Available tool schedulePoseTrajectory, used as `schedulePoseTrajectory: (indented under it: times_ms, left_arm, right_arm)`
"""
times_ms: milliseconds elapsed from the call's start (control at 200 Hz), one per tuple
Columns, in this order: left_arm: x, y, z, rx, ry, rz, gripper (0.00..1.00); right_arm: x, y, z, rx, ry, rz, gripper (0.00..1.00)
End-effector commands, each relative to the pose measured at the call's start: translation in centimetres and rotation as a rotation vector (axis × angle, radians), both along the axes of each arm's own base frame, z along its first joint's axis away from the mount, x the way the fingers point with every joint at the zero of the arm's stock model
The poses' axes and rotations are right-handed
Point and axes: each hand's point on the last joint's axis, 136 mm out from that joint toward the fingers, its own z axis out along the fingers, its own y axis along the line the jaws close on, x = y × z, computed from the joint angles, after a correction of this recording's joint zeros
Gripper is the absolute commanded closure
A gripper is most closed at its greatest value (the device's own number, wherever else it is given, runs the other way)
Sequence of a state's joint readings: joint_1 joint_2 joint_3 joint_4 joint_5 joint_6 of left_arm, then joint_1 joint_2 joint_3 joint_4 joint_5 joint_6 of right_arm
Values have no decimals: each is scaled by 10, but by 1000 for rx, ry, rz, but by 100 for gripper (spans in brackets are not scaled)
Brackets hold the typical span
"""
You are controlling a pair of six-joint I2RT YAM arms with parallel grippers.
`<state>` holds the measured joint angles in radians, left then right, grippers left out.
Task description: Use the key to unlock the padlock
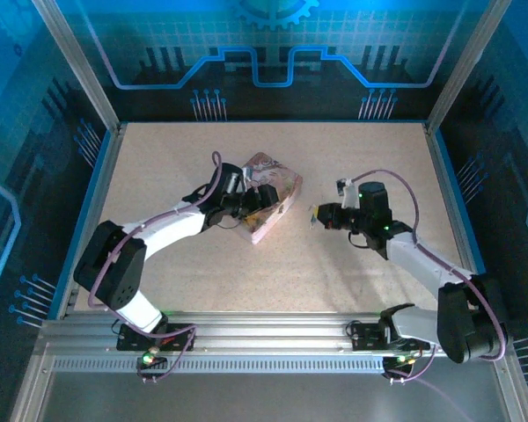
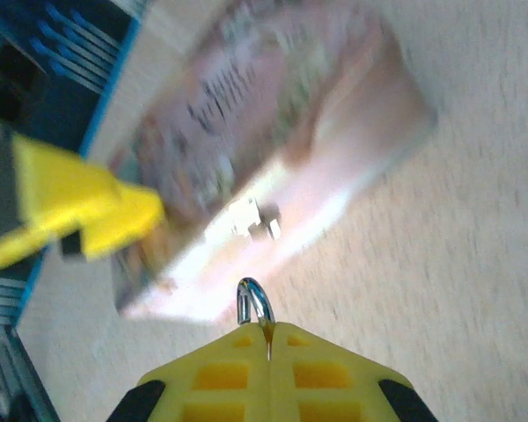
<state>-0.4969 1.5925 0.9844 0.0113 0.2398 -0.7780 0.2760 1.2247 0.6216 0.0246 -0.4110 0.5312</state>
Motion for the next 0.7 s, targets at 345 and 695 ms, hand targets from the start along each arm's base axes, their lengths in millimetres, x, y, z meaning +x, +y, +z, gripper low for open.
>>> schedulePoseTrajectory:
  times_ms: [345, 695]
  left_arm:
    - [-24, 62, 66, 44, -172, 88, 7]
    - [-44, 123, 82, 115, -239, 218, 1]
  right_arm:
    - [-70, -3, -87, -202, 328, 118, 95]
    - [-45, -19, -54, -263, 184, 62, 51]
